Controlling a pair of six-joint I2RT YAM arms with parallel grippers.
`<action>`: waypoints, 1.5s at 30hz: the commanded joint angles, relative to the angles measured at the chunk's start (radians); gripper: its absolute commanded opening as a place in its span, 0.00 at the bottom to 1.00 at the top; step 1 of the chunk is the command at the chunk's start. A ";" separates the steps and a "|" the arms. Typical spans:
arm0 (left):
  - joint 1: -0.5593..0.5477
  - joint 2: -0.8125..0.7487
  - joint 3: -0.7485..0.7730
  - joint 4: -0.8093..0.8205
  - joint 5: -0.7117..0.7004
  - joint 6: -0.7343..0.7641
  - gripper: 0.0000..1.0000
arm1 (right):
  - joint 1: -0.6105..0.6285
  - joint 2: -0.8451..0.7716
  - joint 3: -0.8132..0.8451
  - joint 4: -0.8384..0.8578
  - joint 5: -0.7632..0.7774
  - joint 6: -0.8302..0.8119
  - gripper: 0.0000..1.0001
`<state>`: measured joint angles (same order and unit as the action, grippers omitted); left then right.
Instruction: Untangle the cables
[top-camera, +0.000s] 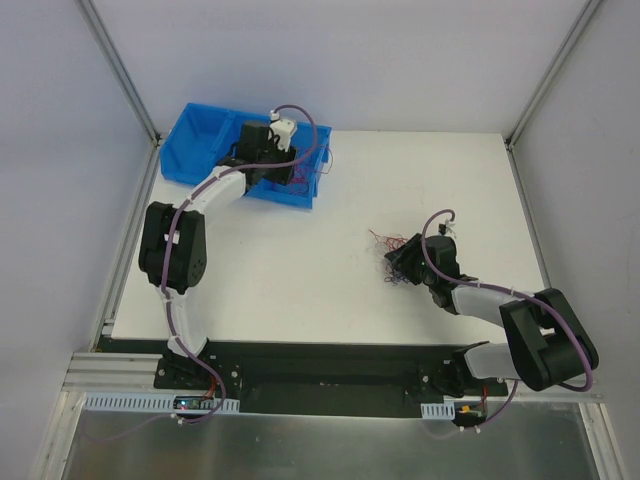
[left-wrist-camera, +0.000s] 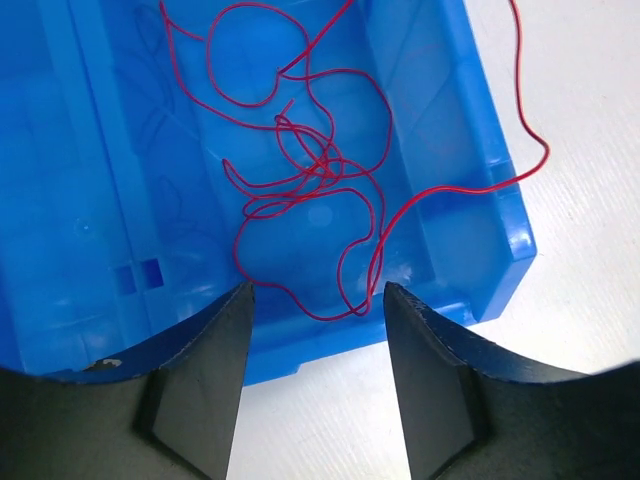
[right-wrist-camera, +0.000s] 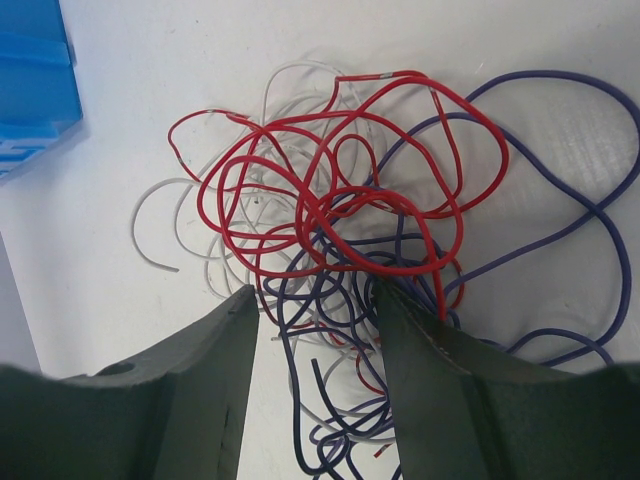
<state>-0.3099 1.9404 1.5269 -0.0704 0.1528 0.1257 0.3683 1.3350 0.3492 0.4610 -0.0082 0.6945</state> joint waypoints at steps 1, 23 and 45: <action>0.008 -0.006 0.021 0.048 0.142 0.063 0.54 | -0.003 0.020 0.013 -0.015 -0.022 -0.012 0.54; 0.011 0.080 0.098 0.067 0.013 0.126 0.00 | -0.012 0.038 0.022 -0.015 -0.038 -0.007 0.54; 0.003 0.077 0.105 0.075 -0.154 0.002 0.18 | -0.015 0.044 0.025 -0.013 -0.047 -0.009 0.54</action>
<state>-0.3012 2.0342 1.5795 0.0223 -0.1013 0.1734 0.3569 1.3563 0.3584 0.4759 -0.0433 0.6949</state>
